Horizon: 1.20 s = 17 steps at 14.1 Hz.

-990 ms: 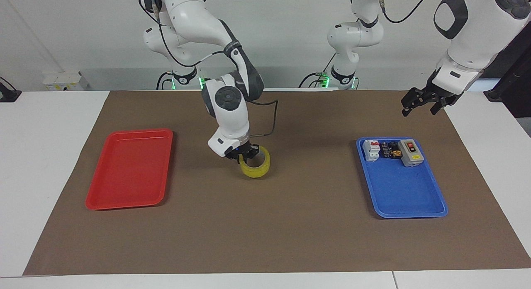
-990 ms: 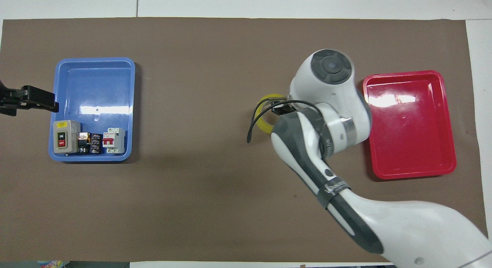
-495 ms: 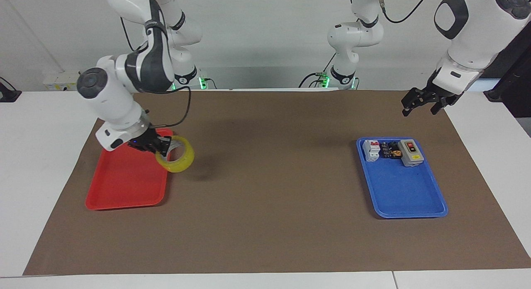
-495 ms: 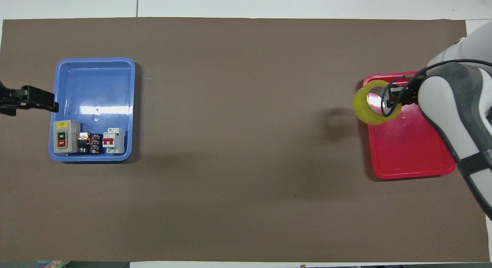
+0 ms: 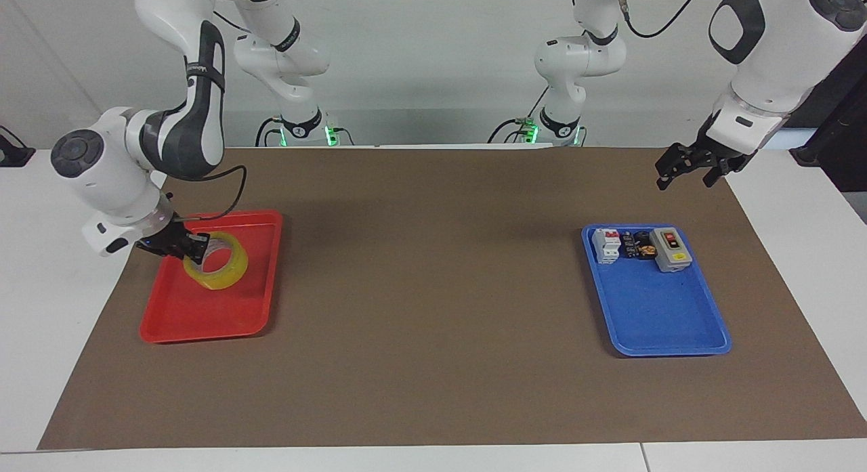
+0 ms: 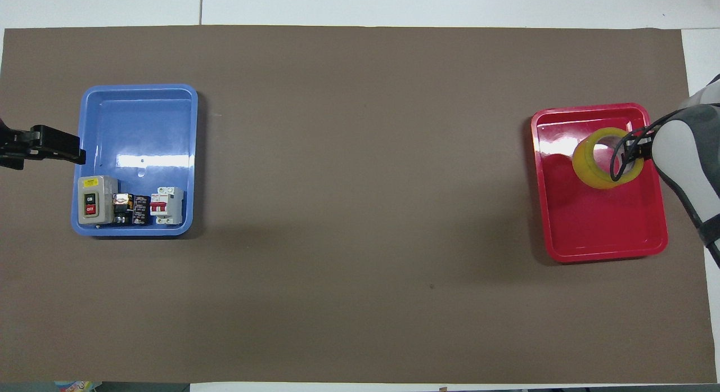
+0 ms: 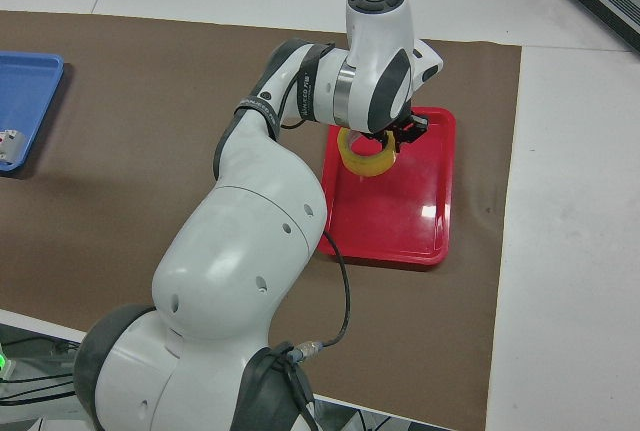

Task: Place and move tape with both arms
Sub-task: 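Carry the yellow tape with the right gripper into the red tray, then lower the tape into the red tray and open the right gripper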

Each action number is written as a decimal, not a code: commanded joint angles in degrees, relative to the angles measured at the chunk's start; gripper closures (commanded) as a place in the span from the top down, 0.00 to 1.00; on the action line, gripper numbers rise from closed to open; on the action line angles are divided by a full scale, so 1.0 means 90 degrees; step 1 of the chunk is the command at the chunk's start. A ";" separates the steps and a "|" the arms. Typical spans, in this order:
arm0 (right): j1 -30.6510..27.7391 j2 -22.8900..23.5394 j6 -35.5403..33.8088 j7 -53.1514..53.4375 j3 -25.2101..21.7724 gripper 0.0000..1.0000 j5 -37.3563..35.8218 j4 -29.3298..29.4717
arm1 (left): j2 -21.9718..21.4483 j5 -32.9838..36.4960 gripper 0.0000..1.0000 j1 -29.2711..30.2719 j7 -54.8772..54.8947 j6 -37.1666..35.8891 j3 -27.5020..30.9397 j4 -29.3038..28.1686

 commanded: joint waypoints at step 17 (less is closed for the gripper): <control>-0.0118 -0.0413 0.0318 -0.0427 0.0144 1.00 -0.0082 -0.0506 | -0.0174 0.0116 1.00 0.0003 0.0059 0.0082 0.0010 -0.0189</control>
